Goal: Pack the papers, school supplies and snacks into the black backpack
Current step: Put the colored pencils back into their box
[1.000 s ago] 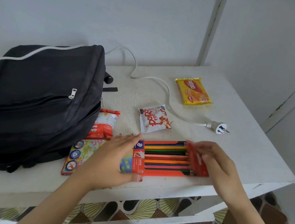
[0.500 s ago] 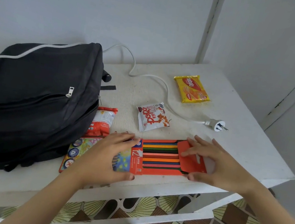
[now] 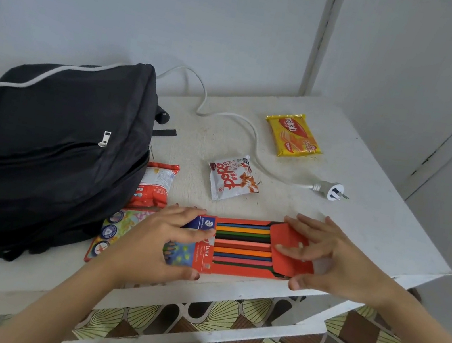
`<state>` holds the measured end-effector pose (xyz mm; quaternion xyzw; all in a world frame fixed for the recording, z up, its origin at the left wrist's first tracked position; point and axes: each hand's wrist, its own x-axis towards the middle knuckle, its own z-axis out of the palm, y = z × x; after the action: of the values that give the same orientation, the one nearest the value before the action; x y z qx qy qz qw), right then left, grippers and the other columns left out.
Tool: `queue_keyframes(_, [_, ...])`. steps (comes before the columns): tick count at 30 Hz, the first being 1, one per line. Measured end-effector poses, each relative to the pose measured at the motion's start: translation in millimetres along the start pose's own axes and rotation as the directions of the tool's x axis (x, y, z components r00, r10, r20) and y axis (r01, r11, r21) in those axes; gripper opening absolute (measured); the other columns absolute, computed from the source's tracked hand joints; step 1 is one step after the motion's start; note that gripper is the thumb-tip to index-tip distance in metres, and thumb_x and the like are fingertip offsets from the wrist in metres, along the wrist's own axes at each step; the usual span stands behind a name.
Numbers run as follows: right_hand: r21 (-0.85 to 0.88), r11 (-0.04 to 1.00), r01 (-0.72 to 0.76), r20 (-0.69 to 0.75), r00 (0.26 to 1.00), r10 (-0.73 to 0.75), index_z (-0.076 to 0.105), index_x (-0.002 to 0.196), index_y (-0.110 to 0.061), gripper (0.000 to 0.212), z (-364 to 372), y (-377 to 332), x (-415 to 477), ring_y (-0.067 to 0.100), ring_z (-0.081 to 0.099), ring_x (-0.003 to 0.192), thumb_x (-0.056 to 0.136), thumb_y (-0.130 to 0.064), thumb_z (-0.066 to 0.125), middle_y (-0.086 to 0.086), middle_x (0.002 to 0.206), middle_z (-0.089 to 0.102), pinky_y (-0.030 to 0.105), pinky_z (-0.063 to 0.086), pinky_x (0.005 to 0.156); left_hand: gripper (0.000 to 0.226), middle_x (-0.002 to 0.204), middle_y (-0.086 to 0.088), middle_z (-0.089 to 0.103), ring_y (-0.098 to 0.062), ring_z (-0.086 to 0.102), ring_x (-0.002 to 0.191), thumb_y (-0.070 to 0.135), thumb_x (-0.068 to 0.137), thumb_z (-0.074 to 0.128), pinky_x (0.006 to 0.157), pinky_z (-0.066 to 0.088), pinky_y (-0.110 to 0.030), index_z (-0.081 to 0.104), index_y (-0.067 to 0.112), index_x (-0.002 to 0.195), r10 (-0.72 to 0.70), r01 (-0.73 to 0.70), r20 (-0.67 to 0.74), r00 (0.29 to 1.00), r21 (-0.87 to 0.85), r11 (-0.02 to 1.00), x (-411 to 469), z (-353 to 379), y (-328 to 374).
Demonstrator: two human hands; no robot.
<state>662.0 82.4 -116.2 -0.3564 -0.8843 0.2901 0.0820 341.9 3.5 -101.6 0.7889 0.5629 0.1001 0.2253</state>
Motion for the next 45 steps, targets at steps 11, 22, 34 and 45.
queue_keyframes(11, [0.028,0.999,0.029,-0.019,0.999,-0.029,0.031,0.103,-0.081,0.050,6.0,-4.2,6.7,-0.022,0.003,0.132,0.057,-0.088,0.048,-0.024,0.143,0.022,0.018,-0.011,0.109,0.071,0.138,0.033,0.018,0.030,-0.006,0.121,0.073,0.064,0.050,0.096,0.004,-0.003,0.038,0.052,0.131,0.034,-0.034,-0.032,0.999,-0.002,0.999,6.7,5.2,8.6])
queue_keyframes(22, [0.042,0.998,0.054,-0.054,0.997,-0.052,0.048,0.110,-0.065,0.058,16.7,-14.9,19.2,-0.023,0.002,0.131,0.058,-0.089,0.046,-0.017,0.146,0.025,0.026,-0.009,0.112,0.067,0.144,0.021,0.029,0.018,0.007,0.126,0.056,0.072,0.069,0.096,0.010,-0.003,0.043,0.044,0.133,0.087,-0.089,-0.072,0.994,-0.021,0.996,22.2,14.4,23.3])
queue_keyframes(34, [0.080,0.996,0.051,-0.041,0.998,-0.048,0.033,0.108,-0.078,0.054,24.1,-24.1,31.3,-0.021,0.003,0.133,0.057,-0.089,0.045,-0.016,0.146,0.022,0.034,-0.008,0.115,0.068,0.149,0.014,0.029,0.011,0.008,0.131,0.058,0.072,0.067,0.104,0.014,-0.015,0.042,0.044,0.134,0.084,-0.085,-0.087,0.993,-0.008,0.996,28.8,16.5,28.2])
queue_keyframes(45, [0.033,0.999,0.013,-0.071,0.997,-0.010,0.031,0.123,-0.070,0.066,22.1,-20.3,22.7,-0.005,0.005,0.141,0.062,-0.086,0.048,-0.023,0.149,0.022,0.037,-0.008,0.116,0.072,0.150,0.020,-0.009,0.022,-0.032,0.120,0.080,0.065,0.044,0.094,-0.021,-0.002,0.013,0.066,0.128,0.048,-0.050,0.017,0.999,0.100,0.994,15.6,10.3,13.6])
